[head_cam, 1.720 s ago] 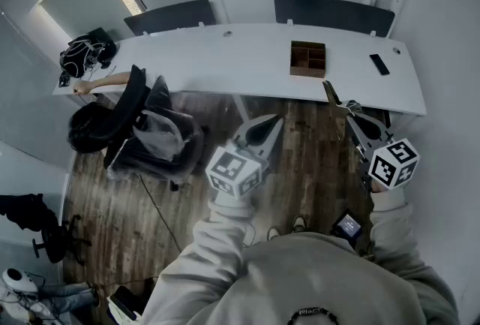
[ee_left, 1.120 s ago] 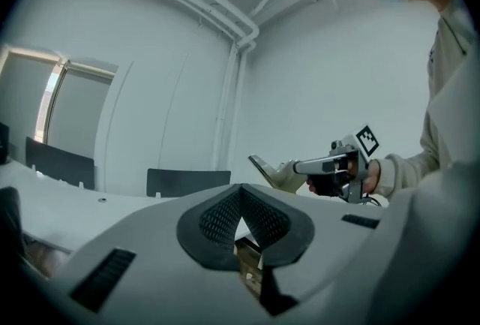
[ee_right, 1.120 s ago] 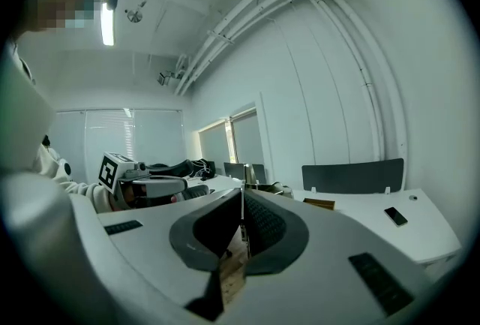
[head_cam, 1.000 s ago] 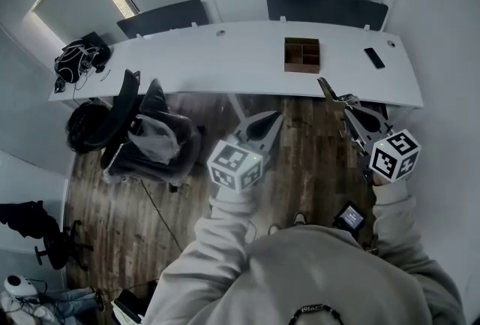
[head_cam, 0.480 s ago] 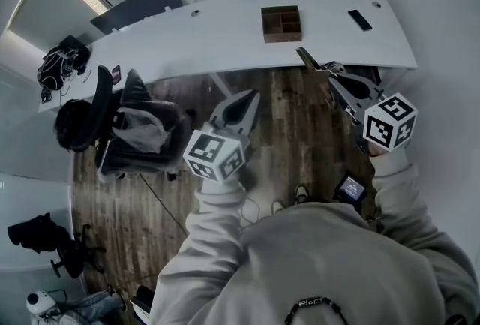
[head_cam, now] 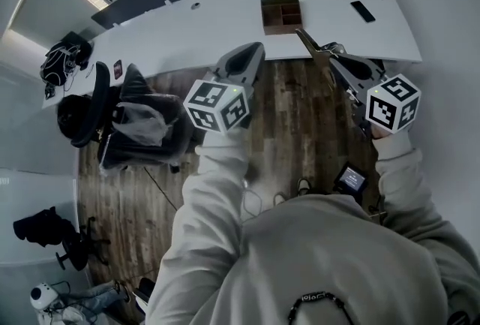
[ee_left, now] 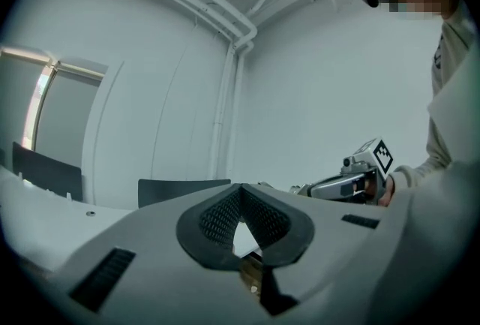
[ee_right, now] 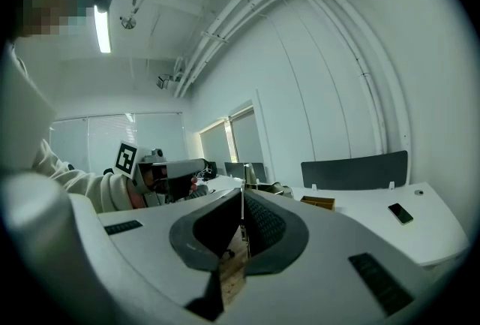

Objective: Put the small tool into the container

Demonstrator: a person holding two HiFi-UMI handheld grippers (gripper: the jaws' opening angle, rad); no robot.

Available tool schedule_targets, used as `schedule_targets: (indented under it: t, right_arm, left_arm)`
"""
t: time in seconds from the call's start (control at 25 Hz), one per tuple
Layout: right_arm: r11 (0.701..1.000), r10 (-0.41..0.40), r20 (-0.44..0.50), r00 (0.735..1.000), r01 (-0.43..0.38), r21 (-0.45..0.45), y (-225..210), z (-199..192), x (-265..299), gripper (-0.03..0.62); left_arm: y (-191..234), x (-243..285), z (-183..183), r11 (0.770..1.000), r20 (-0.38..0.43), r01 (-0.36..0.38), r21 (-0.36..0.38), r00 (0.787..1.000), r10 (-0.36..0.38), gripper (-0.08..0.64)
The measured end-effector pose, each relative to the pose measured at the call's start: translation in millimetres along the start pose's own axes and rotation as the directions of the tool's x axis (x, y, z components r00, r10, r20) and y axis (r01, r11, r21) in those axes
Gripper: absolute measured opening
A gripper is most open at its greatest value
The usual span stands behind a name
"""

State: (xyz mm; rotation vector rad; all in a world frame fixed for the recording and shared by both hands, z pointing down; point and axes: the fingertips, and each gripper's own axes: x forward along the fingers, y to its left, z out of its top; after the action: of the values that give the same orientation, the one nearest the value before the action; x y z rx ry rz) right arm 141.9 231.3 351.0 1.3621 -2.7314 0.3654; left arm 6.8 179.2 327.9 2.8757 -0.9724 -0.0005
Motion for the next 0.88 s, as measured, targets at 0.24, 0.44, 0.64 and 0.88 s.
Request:
schedule_targets:
  t: [0.24,0.44,0.64,0.88]
  right_arm:
    - [1.0,-0.004,0.015,1.0,0.004,0.002,-8,3,-5,0.025]
    - [1.0,-0.018,0.027,0.999,0.017,0.005,-17,-4,-17,0.025]
    - [0.999,-0.021,0.054,0.998,0.019,0.044,-34,-1,-33,0.025]
    - [0.998,-0.027,0.064,0.998,0.023,0.056,-50,-1,-47,0.025]
  left_arm:
    - [-16,6,-7,1.0,0.002,0.015,-0.015,1.0,-0.015,-0.005]
    - [-24,17,-10,0.999,-0.001,0.051,-0.009,0.999,-0.051,-0.005]
    - [-36,28,11,0.998,0.04,0.057,0.012,0.998,-0.058,-0.005]
    - [-36,50,5,0.998,0.022,0.063,0.004,0.998,-0.063,-0.005]
